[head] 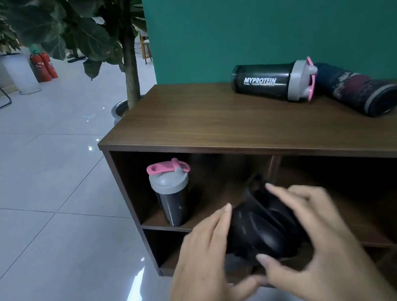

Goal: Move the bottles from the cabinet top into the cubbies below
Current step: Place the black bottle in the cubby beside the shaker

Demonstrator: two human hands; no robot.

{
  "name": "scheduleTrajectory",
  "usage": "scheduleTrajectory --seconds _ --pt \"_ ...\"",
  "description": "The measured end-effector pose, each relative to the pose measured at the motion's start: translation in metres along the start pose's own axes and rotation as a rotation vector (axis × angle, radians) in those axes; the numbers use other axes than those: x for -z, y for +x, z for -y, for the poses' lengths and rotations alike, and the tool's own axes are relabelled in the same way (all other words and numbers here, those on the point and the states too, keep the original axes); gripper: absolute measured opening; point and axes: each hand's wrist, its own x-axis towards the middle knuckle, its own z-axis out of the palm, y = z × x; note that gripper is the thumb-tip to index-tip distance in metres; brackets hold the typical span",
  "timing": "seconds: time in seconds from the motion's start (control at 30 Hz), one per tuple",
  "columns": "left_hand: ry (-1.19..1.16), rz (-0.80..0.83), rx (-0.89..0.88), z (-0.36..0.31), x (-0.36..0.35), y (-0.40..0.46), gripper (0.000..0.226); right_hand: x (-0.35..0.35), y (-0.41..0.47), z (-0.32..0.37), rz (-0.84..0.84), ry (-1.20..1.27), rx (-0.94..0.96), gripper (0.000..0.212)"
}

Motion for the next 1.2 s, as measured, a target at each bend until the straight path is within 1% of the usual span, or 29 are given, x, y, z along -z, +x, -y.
scheduleTrajectory --seconds 0.03,0.1,0.17,0.2,0.23,0.3,0.37,0.5,0.6,0.77,0.9,1.0,1.2 --pt "-0.051 0.032 0.097 0.003 -0.007 0.001 0.093 -0.013 0.000 -0.006 0.035 0.046 -0.019 0.088" --pt "-0.237 0.061 0.270 0.006 -0.018 0.006 0.083 -0.042 -0.002 -0.018 0.039 0.214 -0.087 0.094" --pt "-0.317 0.072 0.375 0.008 -0.027 0.013 0.077 -0.067 -0.002 -0.020 -0.024 0.486 -0.300 0.111" --pt "-0.372 0.077 0.420 0.010 -0.032 0.016 0.075 -0.079 0.001 -0.021 -0.042 0.580 -0.417 0.113" --pt "-0.398 0.081 0.452 0.013 -0.038 0.019 0.072 -0.091 0.004 -0.025 -0.052 0.627 -0.502 0.111" --pt "-0.385 0.089 0.476 0.021 -0.047 0.023 0.070 -0.109 0.013 -0.032 -0.045 0.624 -0.574 0.099" --pt "-0.397 0.085 0.498 0.031 -0.054 0.023 0.073 -0.122 0.021 -0.038 -0.065 0.604 -0.589 0.094" --pt "-0.387 0.074 0.516 0.047 -0.060 0.022 0.077 -0.139 0.038 -0.050 -0.066 0.555 -0.571 0.098" --pt "-0.377 0.110 0.561 0.049 -0.063 0.026 0.080 -0.145 0.051 -0.058 -0.092 0.537 -0.566 0.096" --pt "-0.546 0.188 0.629 0.054 -0.064 0.034 0.077 -0.158 0.065 -0.072 -0.113 0.465 -0.545 0.094" --pt "-0.664 0.204 0.691 0.062 -0.071 0.037 0.080 -0.166 0.068 -0.080 -0.117 0.435 -0.558 0.095" --pt "-0.711 0.214 0.693 0.065 -0.075 0.039 0.082 -0.169 0.071 -0.084 -0.131 0.463 -0.573 0.098" --pt "-0.719 0.177 0.716 0.067 -0.082 0.039 0.077 -0.173 0.071 -0.090 -0.087 0.436 -0.593 0.101"
